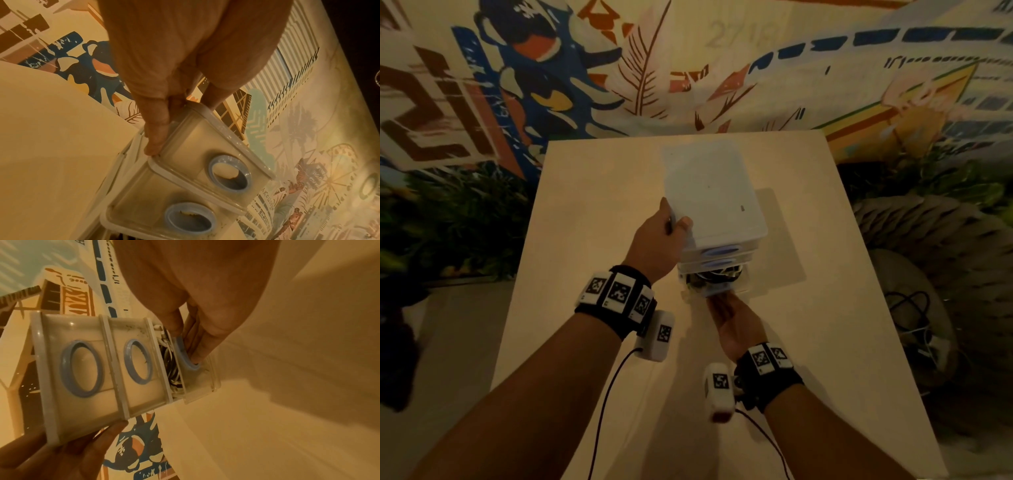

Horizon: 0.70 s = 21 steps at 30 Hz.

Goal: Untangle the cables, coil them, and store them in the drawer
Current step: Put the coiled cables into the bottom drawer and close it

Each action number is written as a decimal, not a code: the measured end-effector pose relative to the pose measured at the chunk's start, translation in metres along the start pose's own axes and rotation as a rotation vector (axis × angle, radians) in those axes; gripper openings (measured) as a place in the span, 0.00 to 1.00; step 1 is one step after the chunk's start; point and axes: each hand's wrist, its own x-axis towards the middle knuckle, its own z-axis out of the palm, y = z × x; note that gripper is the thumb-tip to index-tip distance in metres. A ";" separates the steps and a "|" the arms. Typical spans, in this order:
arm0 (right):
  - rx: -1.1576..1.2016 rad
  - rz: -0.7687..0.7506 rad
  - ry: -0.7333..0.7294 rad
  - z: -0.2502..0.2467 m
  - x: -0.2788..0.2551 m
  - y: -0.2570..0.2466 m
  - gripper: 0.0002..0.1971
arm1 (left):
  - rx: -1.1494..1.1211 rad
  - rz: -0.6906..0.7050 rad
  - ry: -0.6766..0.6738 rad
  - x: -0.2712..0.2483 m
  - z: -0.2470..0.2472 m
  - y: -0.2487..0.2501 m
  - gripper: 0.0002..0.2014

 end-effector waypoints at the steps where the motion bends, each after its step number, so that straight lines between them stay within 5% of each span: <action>1: 0.010 0.002 -0.003 0.003 0.002 -0.001 0.16 | -0.004 -0.005 -0.001 -0.001 0.001 0.001 0.35; 10: 0.025 -0.004 0.000 0.022 0.017 -0.004 0.10 | -0.046 0.000 0.002 -0.005 -0.001 0.007 0.27; 16: 0.011 -0.014 0.021 0.034 0.029 -0.013 0.17 | -0.158 -0.050 0.025 -0.008 0.003 0.004 0.36; 21: -0.077 0.052 -0.042 0.019 0.012 -0.022 0.14 | -0.181 -0.081 -0.027 -0.008 -0.005 0.015 0.32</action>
